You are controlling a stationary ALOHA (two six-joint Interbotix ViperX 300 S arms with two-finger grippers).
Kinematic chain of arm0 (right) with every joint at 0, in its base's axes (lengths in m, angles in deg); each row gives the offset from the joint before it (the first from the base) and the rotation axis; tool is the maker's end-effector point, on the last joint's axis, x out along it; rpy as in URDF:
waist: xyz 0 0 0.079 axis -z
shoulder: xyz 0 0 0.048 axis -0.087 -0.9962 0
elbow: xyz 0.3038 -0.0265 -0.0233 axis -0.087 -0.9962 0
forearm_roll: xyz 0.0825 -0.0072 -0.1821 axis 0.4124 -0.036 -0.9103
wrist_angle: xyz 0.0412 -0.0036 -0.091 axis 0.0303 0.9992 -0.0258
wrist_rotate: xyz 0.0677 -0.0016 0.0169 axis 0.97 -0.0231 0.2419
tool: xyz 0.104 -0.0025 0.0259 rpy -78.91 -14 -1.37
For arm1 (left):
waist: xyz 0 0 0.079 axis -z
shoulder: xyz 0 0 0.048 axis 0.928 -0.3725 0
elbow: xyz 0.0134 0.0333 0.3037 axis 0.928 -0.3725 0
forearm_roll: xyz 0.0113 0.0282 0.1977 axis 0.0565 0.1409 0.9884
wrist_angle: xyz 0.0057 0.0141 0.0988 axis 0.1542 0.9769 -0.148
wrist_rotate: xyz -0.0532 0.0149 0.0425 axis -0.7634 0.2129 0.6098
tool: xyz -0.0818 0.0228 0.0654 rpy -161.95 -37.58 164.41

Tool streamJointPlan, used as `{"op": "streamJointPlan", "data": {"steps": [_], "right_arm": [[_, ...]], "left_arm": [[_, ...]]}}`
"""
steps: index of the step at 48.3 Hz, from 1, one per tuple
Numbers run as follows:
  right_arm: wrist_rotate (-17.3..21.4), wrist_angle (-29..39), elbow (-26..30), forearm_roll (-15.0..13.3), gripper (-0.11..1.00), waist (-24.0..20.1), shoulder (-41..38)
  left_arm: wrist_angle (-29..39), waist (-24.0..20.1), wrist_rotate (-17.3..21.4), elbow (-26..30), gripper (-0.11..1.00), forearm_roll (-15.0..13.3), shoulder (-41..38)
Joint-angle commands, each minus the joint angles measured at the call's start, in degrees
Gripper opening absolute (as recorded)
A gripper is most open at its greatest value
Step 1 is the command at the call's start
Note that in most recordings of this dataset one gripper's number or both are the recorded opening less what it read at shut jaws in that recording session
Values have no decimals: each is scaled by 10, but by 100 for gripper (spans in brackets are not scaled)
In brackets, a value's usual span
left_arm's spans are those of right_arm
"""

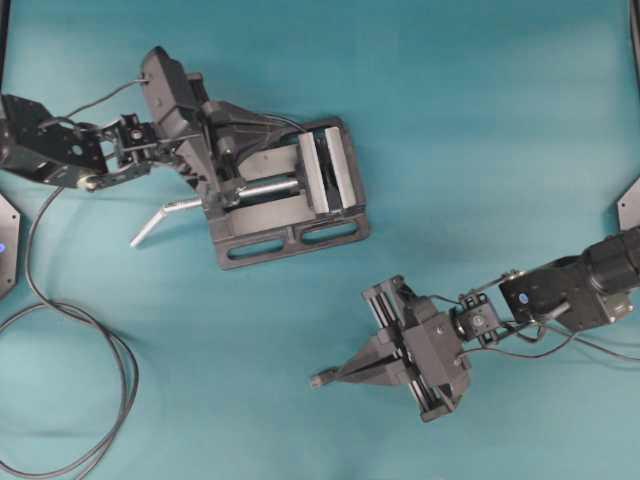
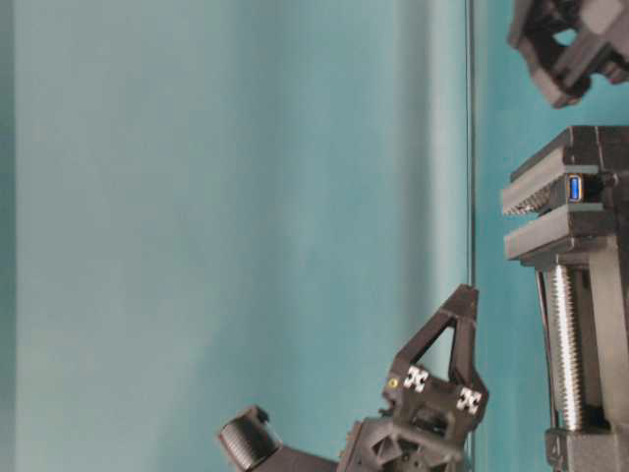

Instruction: Insert the USB cable into the fixed female connector.

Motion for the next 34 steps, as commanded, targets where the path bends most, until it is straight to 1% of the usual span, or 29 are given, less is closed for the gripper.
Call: {"op": "streamJointPlan", "data": {"steps": [1,5,8,10,13,15,17,19,22,24,26,31,34], "right_arm": [[2,-13,11,-1,0,2,-1],[5,-14,12,-1,0,2,-10],[8,-13,14,-1,1,2,-13],[9,-12,14,-1,4,2,-13],[10,-12,15,-1,14,2,-13],[11,-11,16,0,23,2,-13],[12,-11,17,0,33,2,-13],[16,-10,20,1,45,2,-13],[20,-10,24,1,64,2,-13],[21,-10,25,1,72,2,-13],[21,-10,28,1,72,2,-15],[23,-10,33,3,65,5,-24],[24,-10,36,4,63,7,-32]], "left_arm": [[4,8,7,-3,14,3,33],[8,14,8,-11,32,3,50],[11,18,8,-18,51,3,62],[14,21,4,-21,63,3,69],[27,28,4,-25,82,3,83],[38,35,2,-26,90,3,91],[51,43,4,-25,96,3,98],[62,47,13,-24,100,3,105],[75,52,13,-24,99,10,114],[81,54,12,-26,100,12,119],[88,54,12,-27,100,12,123],[103,54,10,-33,100,12,138],[112,54,11,-38,100,12,151]]}}
